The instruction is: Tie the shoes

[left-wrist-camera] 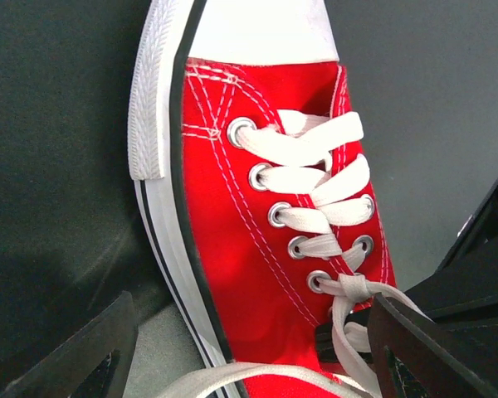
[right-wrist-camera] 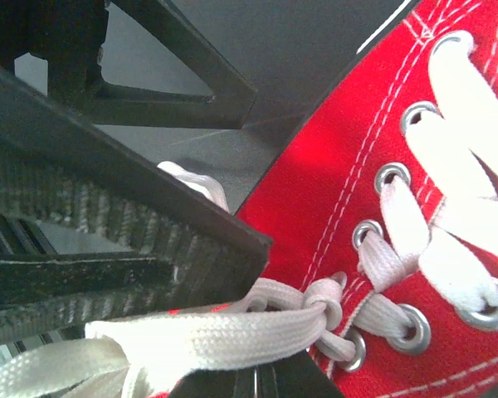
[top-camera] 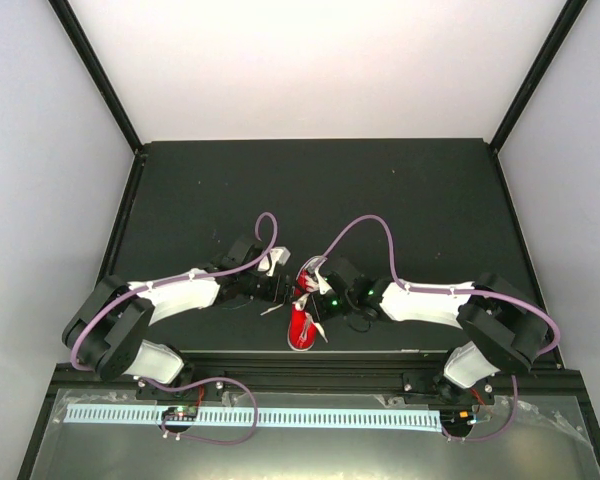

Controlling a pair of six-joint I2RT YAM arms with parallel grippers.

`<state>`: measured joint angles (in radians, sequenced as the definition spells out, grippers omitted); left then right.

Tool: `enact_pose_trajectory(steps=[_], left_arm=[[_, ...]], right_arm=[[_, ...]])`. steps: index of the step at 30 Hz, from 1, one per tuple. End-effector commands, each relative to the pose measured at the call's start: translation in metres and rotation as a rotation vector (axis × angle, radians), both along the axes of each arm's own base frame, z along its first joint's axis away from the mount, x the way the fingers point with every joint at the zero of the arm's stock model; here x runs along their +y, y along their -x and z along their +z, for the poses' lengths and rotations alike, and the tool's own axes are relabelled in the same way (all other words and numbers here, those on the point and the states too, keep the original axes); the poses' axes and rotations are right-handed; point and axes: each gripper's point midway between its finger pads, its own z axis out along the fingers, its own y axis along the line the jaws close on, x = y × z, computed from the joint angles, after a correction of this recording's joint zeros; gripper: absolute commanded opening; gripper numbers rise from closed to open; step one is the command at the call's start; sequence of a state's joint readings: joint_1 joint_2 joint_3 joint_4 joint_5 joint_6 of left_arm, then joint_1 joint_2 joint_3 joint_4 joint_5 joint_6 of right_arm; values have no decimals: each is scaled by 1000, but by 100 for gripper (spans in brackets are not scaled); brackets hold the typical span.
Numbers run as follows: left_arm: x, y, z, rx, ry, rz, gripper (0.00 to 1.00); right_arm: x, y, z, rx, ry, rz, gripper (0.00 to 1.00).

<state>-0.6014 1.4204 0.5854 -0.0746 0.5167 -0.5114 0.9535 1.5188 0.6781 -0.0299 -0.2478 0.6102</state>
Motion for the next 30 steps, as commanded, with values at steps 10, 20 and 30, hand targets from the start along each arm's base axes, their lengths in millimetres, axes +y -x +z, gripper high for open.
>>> enact_pose_trajectory(steps=[10, 20, 30], left_arm=[[11, -12, 15, -60, 24, 87, 70], [-10, 7, 22, -35, 128, -88, 50], [-17, 13, 19, -1, 172, -131, 45]], right_arm=[[-4, 0, 3, -15, -2, -16, 2], [-3, 0, 2, -12, 0, -13, 2], [-2, 0, 1, -8, 5, -8, 2]])
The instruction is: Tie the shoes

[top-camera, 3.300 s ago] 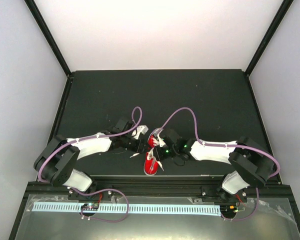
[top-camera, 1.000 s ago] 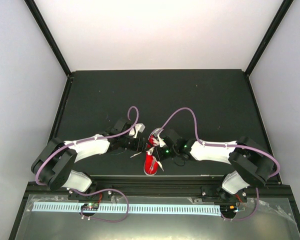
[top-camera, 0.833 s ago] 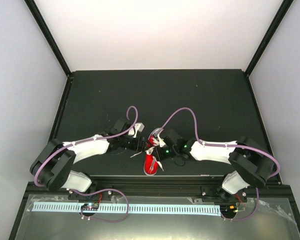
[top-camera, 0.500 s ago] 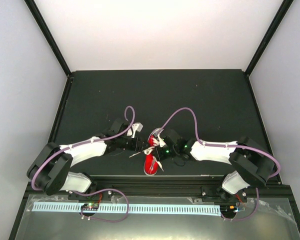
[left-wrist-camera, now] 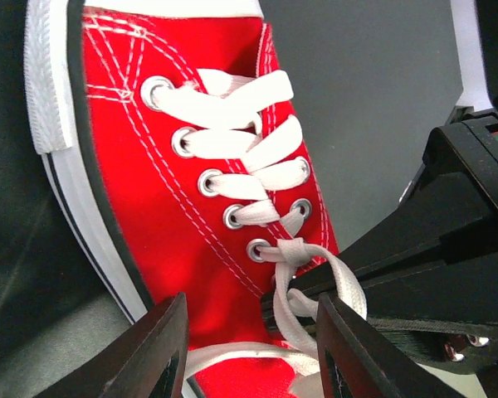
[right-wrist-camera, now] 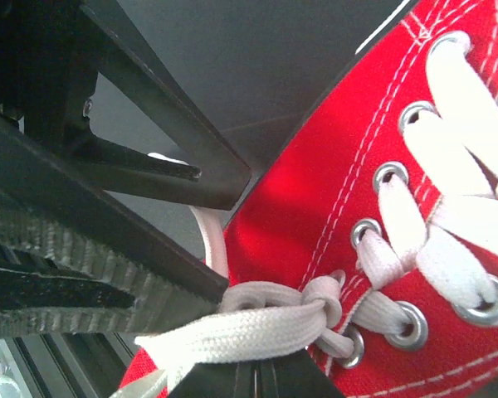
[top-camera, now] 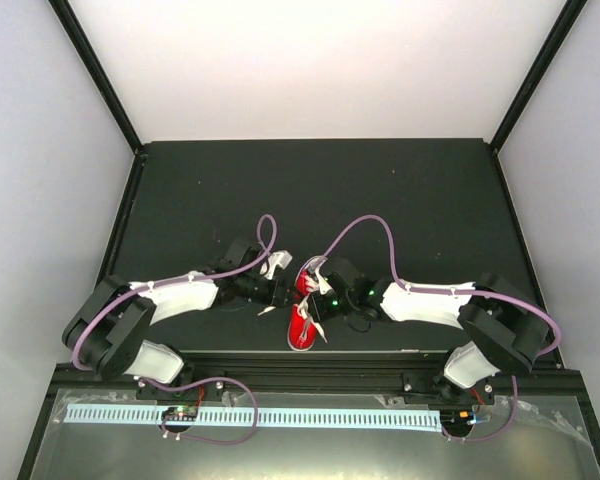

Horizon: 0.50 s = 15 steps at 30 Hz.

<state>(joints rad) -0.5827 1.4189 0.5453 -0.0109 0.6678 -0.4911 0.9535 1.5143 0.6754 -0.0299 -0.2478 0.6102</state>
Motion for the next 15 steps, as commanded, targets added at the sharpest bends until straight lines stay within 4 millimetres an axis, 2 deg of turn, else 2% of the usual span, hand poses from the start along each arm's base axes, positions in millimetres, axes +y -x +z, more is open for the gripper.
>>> enact_pose_trajectory(steps=[1, 9, 15], left_arm=[[-10, -3, 13, -29, 68, -40, 45], [-14, -4, 12, -14, 91, -46, 44], [-17, 1, 11, 8, 116, -71, 40]], right_arm=[[-1, 0, 0, -5, 7, -6, 2], [-1, 0, -1, -3, 7, -3, 2], [-1, -1, -1, -4, 7, -4, 2]])
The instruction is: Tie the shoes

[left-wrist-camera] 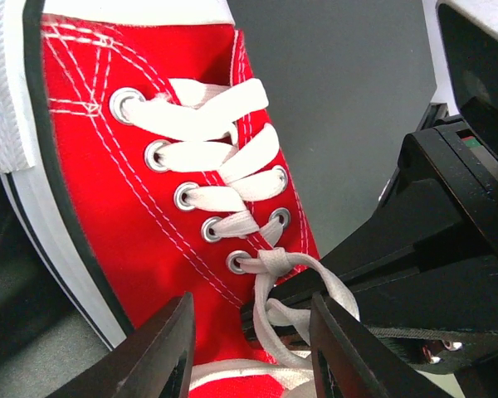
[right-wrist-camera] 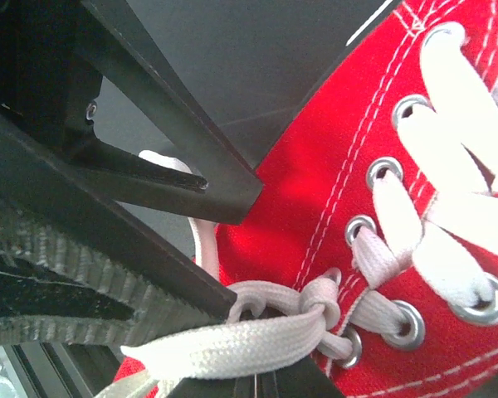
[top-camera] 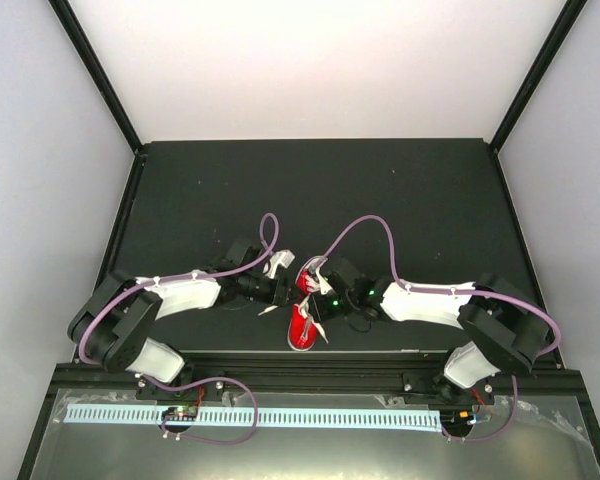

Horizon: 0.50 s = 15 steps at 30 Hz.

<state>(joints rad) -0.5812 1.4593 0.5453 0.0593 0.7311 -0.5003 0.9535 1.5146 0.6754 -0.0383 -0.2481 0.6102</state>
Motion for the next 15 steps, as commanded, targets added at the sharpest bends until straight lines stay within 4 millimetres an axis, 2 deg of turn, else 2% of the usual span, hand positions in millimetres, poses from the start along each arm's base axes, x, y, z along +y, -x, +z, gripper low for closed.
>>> enact_pose_trajectory(steps=[1, 10, 15], left_arm=[[-8, 1, 9, 2, 64, -38, 40], [-13, 7, 11, 22, 110, -80, 40], [-14, 11, 7, 45, 121, -97, 30]], right_arm=[[1, -1, 0, -9, -1, -3, 2], [1, -2, 0, -8, -1, -4, 2], [1, -2, 0, -10, -1, -4, 1]])
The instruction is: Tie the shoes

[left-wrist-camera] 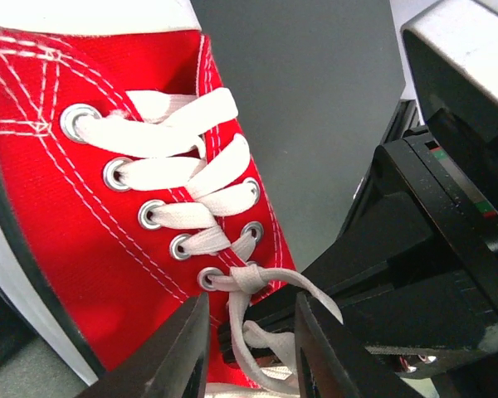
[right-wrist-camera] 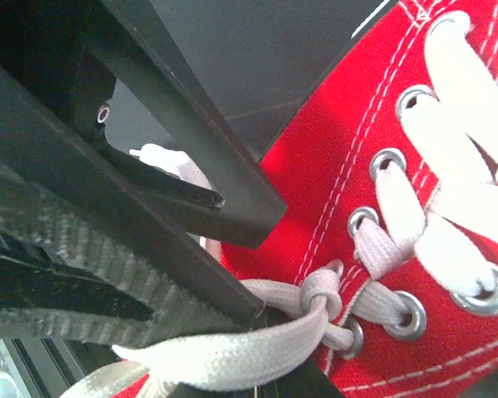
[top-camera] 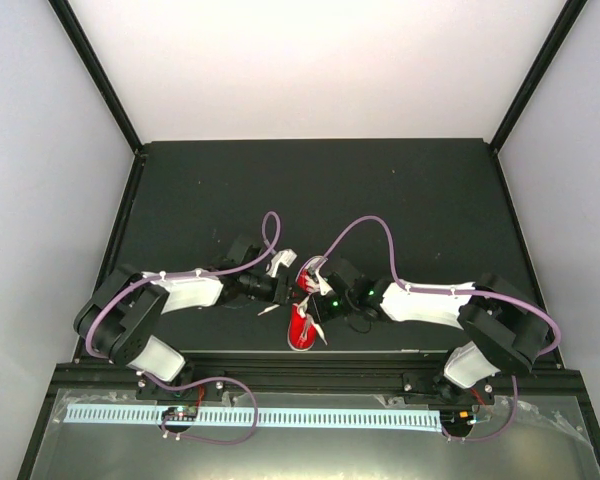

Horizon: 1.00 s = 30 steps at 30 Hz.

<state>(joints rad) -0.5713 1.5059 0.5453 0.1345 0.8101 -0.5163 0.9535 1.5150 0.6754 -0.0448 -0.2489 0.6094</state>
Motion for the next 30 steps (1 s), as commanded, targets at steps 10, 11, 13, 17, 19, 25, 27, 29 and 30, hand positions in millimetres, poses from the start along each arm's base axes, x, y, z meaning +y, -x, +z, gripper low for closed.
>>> enact_pose_trajectory(steps=[10, 11, 13, 17, 19, 25, 27, 29, 30], left_arm=[[-5, 15, 4, 35, 60, -65, 5], [-4, 15, 3, 37, 56, -61, 2], [-3, 15, 2, 39, 48, -49, 2], [0, 12, 1, 38, 42, -10, 2], [0, 10, 2, 40, 43, 16, 2], [1, 6, 4, 59, 50, 61, 1], [1, 5, 5, 63, 52, 69, 1], [1, 5, 3, 69, 47, 73, 2], [1, 5, 3, 73, 45, 76, 2]], right_arm=[[0, -4, 4, -24, -5, -17, 2], [0, -5, 5, -28, -7, -19, 2], [-2, -6, 6, -36, -4, -25, 2], [-6, -7, 11, -50, 8, -42, 2], [-11, -9, 15, -64, 15, -57, 2], [-31, -9, 30, -115, 37, -95, 23], [-35, -7, 39, -138, 27, -95, 34], [-37, -6, 47, -166, 23, -87, 42], [-37, -3, 52, -188, 26, -75, 46]])
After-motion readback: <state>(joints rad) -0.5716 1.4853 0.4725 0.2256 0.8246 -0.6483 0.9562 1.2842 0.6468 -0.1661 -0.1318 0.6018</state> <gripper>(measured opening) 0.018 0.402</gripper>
